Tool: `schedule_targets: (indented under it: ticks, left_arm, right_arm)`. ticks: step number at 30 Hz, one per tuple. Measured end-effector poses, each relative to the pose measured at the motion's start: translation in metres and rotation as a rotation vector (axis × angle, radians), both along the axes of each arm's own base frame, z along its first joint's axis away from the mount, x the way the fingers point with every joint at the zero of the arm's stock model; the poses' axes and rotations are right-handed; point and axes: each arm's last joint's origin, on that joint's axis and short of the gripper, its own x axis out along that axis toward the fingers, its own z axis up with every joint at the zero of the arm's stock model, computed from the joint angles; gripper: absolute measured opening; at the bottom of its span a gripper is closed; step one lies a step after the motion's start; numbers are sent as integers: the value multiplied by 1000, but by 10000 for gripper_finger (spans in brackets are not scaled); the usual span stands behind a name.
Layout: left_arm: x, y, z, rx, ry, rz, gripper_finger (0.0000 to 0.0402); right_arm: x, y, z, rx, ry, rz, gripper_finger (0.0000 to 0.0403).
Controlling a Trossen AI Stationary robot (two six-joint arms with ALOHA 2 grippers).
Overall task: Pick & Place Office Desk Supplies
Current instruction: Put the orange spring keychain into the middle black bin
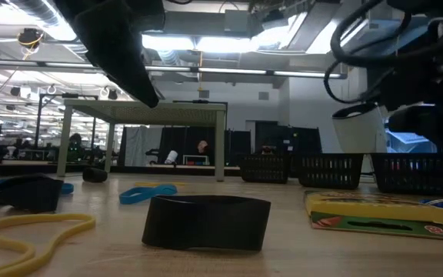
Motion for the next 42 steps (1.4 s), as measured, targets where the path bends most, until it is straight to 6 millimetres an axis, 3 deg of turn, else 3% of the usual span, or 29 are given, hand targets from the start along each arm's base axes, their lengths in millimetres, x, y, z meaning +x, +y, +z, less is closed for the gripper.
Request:
schedule_targets:
  ticks: [11,22,27,31,42]
  left_arm:
    - [0,0,0,0,1,0,148]
    - [0,0,0,0,1,0,148]
    - [0,0,0,0,1,0,148]
    - [0,0,0,1,1,0,148]
    - [0,0,0,-1,-2,0,148]
  right_arm:
    - [2,3,-14,-25,53,-75,144]
    - [3,4,-14,-12,39,-29,18]
    - [6,5,-11,-19,32,-18,15]
    - [19,12,5,-31,-48,26,12]
    - [52,4,95,-410,-534,52,13]
